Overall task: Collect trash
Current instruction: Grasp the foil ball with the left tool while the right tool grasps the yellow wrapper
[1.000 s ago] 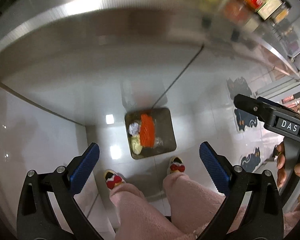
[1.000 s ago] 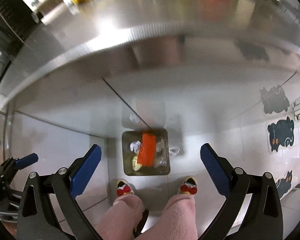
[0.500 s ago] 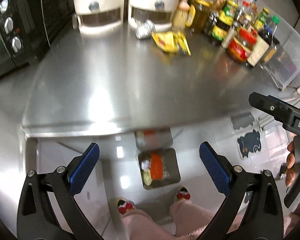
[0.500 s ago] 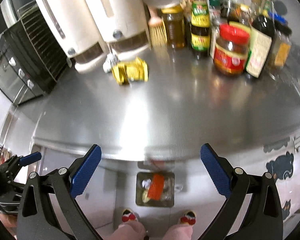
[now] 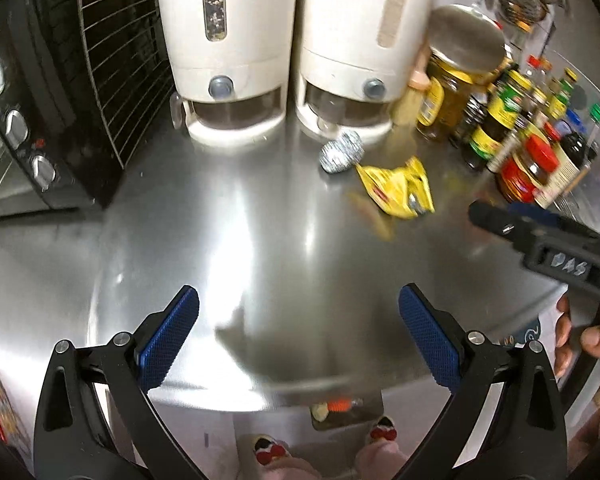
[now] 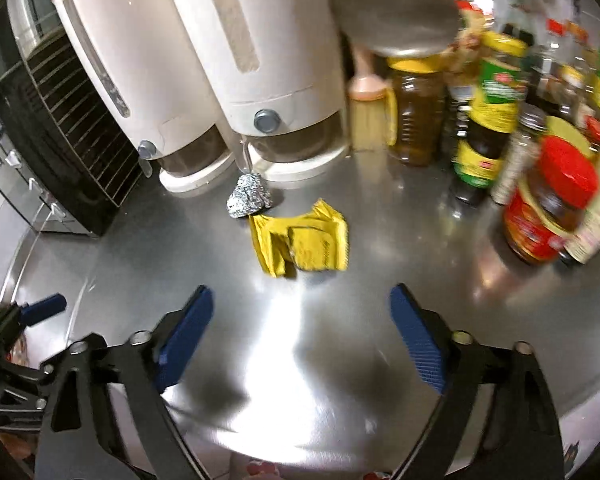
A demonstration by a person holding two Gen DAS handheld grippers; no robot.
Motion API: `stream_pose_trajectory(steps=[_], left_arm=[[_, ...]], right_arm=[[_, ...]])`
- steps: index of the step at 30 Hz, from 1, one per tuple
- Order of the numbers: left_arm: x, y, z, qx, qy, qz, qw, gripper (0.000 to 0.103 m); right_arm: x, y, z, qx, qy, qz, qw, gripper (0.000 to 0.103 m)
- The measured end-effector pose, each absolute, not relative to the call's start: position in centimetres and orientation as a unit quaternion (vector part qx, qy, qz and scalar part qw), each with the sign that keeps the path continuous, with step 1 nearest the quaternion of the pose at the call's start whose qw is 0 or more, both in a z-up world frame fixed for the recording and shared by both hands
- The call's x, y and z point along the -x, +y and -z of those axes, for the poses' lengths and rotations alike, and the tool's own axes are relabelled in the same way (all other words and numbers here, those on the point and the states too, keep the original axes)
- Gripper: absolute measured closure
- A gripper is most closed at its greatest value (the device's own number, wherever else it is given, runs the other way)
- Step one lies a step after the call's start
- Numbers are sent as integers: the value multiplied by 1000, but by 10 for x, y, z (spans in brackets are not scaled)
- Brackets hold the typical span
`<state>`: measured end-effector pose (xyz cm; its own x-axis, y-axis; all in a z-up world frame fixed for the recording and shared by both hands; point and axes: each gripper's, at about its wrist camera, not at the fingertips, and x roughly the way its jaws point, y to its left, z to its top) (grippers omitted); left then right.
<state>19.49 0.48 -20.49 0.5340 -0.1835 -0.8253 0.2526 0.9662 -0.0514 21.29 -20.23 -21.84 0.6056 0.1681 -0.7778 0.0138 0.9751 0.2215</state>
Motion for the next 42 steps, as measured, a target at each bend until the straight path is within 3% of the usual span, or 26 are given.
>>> stream_pose_trajectory(steps=[12,14,18,20,34,40,42], left_arm=[[-272,-3,220,-42,476,113,871,8],[-282,-6,224,-39,477,117,870,8],[-299,-16,229,-36,478,125,868,8],[-308,-25,231,-33,477,132,868,8],[-368,-77,264,-31,495,168,852,9],[-381,-91,273,-49,500,178,846,32],[-383,-97,277,-54,506,181,842,48]], right_arm=[[-294,-184,267,-70,481,-28,874,25],[-301,-189,275,-72,488,-26,869,34],[-307,-200,276,-76,484,-26,872,38],[-308,-208,276,-75,485,-21,871,46],[-265,-266,279,-86,499,-6,862,66],[-255,-275,281,-113,499,-9,859,66],[-256,-273,281,-111,500,-8,859,66]])
